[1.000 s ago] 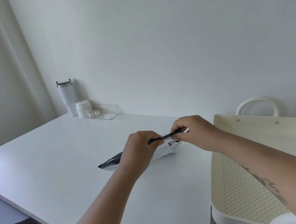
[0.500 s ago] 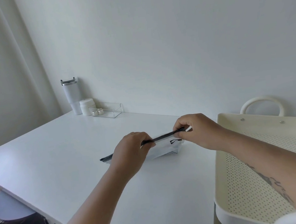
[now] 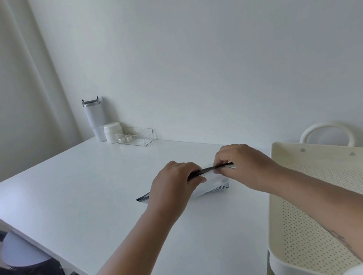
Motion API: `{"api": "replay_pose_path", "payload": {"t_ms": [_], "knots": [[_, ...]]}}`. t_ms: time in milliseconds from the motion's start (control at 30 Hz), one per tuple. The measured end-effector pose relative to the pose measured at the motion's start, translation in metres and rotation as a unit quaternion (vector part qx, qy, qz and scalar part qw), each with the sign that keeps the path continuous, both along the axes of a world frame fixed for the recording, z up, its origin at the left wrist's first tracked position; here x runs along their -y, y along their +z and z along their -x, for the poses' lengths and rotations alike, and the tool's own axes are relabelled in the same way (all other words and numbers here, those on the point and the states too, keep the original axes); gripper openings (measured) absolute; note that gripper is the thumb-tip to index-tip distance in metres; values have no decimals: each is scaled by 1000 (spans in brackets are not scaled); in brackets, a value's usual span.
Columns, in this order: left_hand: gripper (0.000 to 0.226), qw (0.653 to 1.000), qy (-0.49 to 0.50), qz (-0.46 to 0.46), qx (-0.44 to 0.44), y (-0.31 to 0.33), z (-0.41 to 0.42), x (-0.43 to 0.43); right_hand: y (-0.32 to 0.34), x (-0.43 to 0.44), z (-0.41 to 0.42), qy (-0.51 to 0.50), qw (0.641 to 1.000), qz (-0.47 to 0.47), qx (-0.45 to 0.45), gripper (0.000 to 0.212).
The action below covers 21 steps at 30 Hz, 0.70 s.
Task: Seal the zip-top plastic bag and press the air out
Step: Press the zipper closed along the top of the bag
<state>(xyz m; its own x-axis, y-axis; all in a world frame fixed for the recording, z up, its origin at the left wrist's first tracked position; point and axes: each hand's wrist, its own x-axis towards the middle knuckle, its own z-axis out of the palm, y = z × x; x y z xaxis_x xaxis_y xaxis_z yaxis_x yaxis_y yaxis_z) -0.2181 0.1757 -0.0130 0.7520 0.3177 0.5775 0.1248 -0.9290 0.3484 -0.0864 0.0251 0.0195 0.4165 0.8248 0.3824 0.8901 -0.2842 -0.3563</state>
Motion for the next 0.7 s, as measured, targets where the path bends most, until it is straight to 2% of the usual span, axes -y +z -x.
{"api": "replay_pose_path", "payload": {"t_ms": [267,400,533,600,633,700], "knots": [[10,999,27,16,2,-5,5,-3,0,0,0,-13,999,1,-31,15],[11,999,47,2,17,-6,3,-1,-3,1,4,-13,999,24,17,5],[11,999,47,-11,22,-7,4,0,-4,-3,9,6,999,8,40,4],[7,999,43,1,17,-5,5,0,-4,-3,9,3,999,9,49,11],[9,999,38,9,10,-4,5,0,-3,-3,8,-1,999,12,50,12],[31,999,25,35,-7,-3,6,-1,-2,-1,7,-7,999,10,43,12]]}}
